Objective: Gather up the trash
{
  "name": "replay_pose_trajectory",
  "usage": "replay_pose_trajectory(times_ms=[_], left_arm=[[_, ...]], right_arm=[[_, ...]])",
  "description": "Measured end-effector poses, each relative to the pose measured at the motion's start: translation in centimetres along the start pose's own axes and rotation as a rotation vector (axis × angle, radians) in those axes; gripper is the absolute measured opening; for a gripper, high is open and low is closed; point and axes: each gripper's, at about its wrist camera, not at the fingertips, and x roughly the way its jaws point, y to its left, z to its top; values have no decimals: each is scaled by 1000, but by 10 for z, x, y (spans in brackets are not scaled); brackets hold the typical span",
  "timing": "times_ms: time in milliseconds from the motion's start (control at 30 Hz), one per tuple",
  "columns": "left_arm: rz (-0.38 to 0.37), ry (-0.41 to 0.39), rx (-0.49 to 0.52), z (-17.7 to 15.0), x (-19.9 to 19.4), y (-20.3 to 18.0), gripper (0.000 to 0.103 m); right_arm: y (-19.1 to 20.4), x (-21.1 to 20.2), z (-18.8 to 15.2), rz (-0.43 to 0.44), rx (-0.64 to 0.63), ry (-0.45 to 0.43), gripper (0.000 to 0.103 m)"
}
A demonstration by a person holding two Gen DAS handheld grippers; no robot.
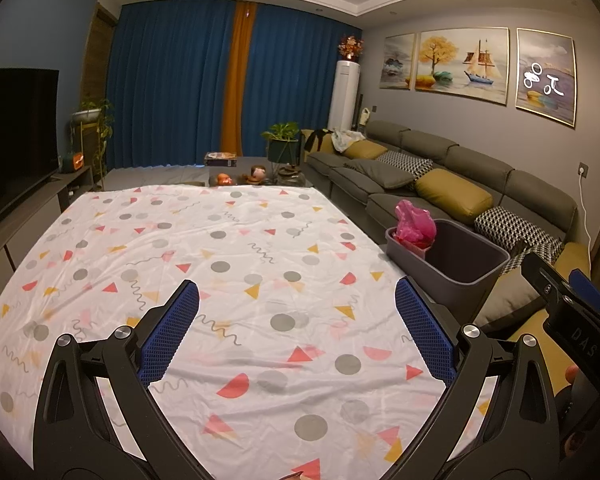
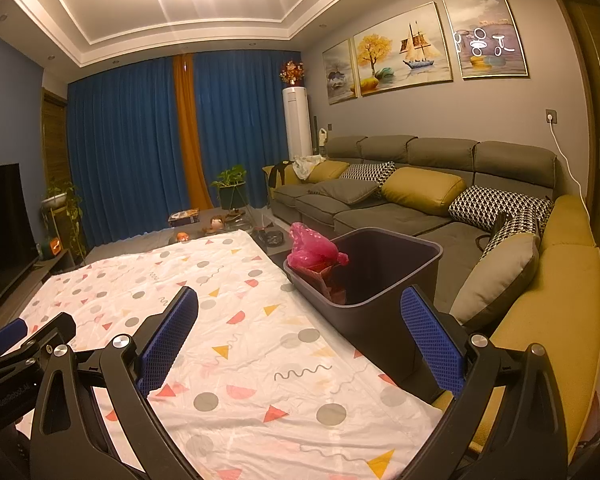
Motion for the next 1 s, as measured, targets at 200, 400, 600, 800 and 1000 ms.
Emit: replay_pose_trajectory(times_ms=[200,400,600,800,1000], left_arm=[[-1,1,-1,0,0,0,97],[2,1,0,0,0,0,97],[5,9,5,-1,2,-1,97],[11,18,-2,0,4,-2,97],[26,17,11,0,5,-4,97]], right_arm=[[0,0,0,1,1,0,98],[2,2,-1,1,3,5,98],[1,2,-2,4,4,8,98],[0,5,-4,11,6,15,98],[-1,9,-5,24,5,24,98]])
